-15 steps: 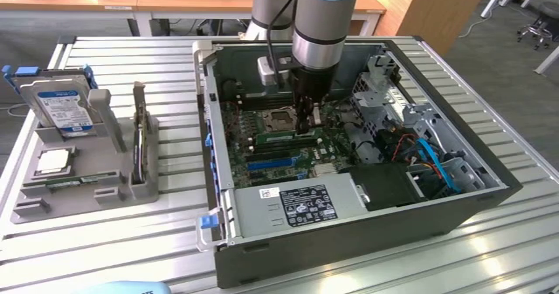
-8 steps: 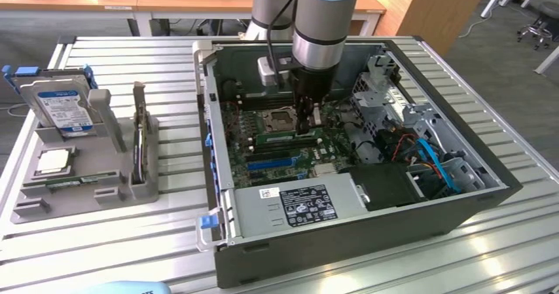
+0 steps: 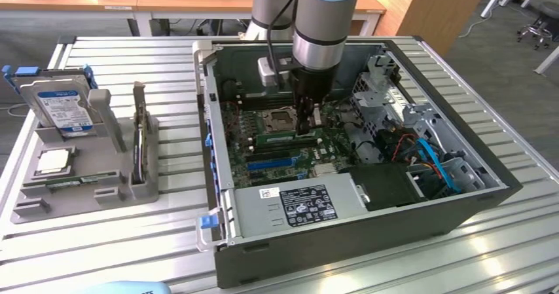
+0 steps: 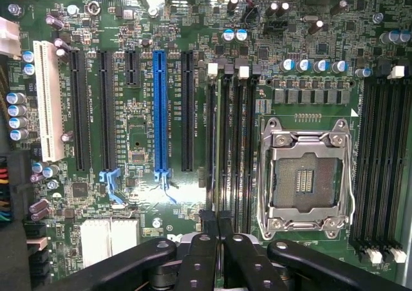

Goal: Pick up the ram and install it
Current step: 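Insert the ram into the slot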

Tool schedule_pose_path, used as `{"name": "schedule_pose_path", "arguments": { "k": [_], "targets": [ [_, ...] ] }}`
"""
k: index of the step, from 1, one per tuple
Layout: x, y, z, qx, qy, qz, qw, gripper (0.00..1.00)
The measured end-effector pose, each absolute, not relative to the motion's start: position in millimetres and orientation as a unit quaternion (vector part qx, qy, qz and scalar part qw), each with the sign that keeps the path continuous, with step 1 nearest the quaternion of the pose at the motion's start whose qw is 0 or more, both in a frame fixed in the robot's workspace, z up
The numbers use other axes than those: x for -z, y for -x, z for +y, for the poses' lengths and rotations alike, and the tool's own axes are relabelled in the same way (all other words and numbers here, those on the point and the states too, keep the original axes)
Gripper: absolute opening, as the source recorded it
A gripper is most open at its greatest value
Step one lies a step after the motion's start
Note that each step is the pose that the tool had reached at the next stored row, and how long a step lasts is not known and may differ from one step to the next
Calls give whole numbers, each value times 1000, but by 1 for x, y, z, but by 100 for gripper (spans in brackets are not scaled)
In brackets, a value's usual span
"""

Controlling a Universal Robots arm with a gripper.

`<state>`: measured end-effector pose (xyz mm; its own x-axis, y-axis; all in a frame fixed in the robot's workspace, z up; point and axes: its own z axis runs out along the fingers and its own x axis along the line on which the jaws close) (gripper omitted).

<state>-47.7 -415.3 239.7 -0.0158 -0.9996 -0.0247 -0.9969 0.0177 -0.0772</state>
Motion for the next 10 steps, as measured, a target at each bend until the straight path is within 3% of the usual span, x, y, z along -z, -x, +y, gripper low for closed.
{"name": "schedule_pose_path", "arguments": {
  "k": [10],
  "targets": [
    [-239,48,-417,19,701,712,36,12]
  ]
}}
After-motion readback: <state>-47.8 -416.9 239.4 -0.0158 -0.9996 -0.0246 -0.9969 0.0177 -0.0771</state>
